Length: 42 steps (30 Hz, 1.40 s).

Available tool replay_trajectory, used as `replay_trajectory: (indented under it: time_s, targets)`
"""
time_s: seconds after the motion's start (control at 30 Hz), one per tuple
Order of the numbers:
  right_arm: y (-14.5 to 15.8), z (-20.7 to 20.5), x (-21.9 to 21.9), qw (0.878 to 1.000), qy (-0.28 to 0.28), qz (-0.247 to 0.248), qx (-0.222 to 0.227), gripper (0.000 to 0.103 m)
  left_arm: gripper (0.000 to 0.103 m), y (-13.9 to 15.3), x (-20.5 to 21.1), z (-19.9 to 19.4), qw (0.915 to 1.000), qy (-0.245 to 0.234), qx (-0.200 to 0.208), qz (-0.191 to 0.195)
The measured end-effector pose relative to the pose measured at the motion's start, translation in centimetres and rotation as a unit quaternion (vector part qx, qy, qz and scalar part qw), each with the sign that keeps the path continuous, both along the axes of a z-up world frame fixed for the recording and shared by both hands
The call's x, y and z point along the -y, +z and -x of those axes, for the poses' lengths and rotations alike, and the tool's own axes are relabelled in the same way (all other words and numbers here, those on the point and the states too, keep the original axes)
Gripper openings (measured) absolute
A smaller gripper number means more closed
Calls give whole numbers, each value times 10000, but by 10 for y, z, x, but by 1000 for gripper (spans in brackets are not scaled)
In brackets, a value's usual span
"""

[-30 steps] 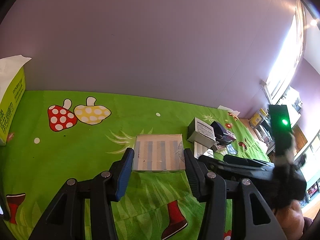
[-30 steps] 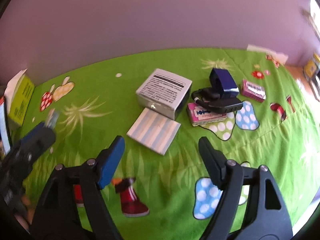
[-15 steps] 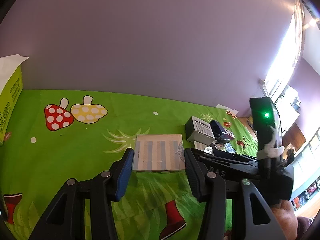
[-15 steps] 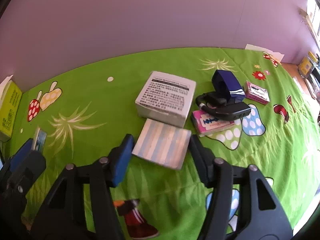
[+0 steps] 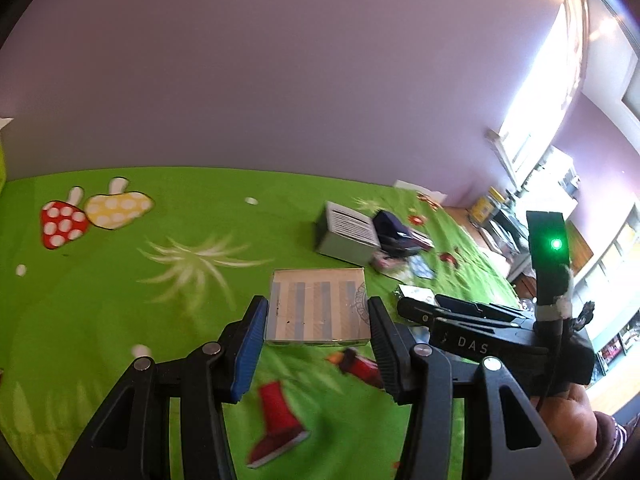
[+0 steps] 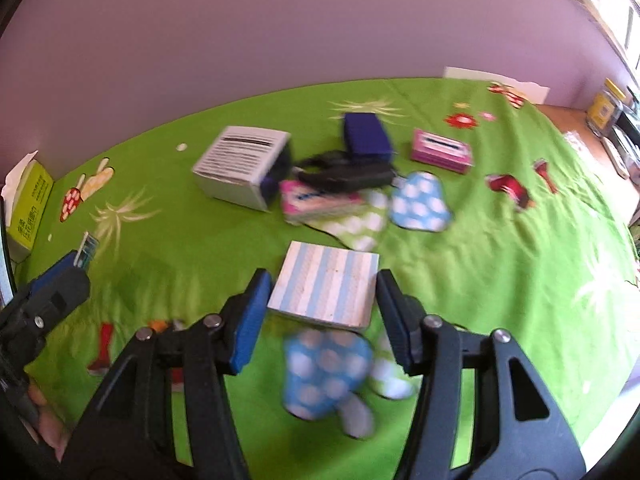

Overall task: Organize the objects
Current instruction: 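Carry both striped boxes to the storage box and lower them inside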

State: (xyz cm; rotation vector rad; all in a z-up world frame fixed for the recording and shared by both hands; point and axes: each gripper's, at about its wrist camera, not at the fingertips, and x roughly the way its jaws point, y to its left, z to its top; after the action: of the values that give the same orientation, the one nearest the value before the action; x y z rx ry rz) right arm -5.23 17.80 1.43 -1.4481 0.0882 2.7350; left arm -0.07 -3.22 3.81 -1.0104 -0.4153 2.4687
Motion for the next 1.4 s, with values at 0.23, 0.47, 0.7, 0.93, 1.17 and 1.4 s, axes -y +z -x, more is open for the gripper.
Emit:
replay_trajectory:
  time_s: [0.23, 0.47, 0.7, 0.93, 1.17, 1.4]
  targets:
    - [14, -36, -49, 9994, -189, -114, -255, 58, 51, 12, -40, -11, 9991, -400, -63, -89]
    - [35, -81, -99, 9974, -544, -207, -436, 58, 51, 19, -100, -27, 9963, -843, -138, -12]
    - [35, -117, -157, 9930, -1053, -297, -434, 58, 51, 22, -172, -50, 9880, -1519, -248, 95]
    - [34, -163, -214, 9847, -1652, -370, -410, 58, 51, 17, -242, -74, 9753, -2183, -296, 183]
    - [20, -192, -269, 9731, -2257, -393, -244, 58, 51, 8, -302, -97, 9578, -2827, -334, 399]
    - [6, -224, -324, 9536, -2981, -407, -98, 58, 51, 1, -360, -121, 9346, -3467, -496, 620]
